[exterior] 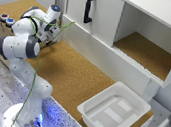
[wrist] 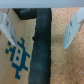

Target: Open the cabinet drawer

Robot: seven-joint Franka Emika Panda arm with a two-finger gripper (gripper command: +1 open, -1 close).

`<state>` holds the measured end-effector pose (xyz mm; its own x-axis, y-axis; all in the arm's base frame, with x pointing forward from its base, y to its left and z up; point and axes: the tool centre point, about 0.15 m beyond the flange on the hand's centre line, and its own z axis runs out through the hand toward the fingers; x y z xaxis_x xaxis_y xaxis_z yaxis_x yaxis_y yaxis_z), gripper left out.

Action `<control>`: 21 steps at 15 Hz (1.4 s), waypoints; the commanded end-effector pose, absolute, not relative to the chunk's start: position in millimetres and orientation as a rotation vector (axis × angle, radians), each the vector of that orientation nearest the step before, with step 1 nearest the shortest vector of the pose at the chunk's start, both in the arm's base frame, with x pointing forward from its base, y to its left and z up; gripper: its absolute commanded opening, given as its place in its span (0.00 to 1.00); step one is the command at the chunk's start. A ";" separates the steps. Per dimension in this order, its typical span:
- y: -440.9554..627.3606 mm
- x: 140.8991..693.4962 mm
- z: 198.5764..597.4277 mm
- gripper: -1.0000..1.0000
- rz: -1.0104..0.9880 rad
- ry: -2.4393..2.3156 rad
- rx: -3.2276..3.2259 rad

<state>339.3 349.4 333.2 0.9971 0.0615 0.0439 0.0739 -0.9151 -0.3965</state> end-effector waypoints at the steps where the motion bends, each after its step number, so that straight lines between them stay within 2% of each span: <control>1: 341.2 351.1 303.5 1.00 -0.033 -0.016 -2.593; 4: 338.7 345.4 292.8 1.00 0.000 -0.016 -2.574; 5: 339.9 345.4 292.4 0.00 -0.005 -0.026 -2.591; 16: 360.7 349.6 296.4 0.00 0.003 -0.143 -2.578; 21: 331.9 347.4 295.2 0.00 -0.018 -0.056 -2.569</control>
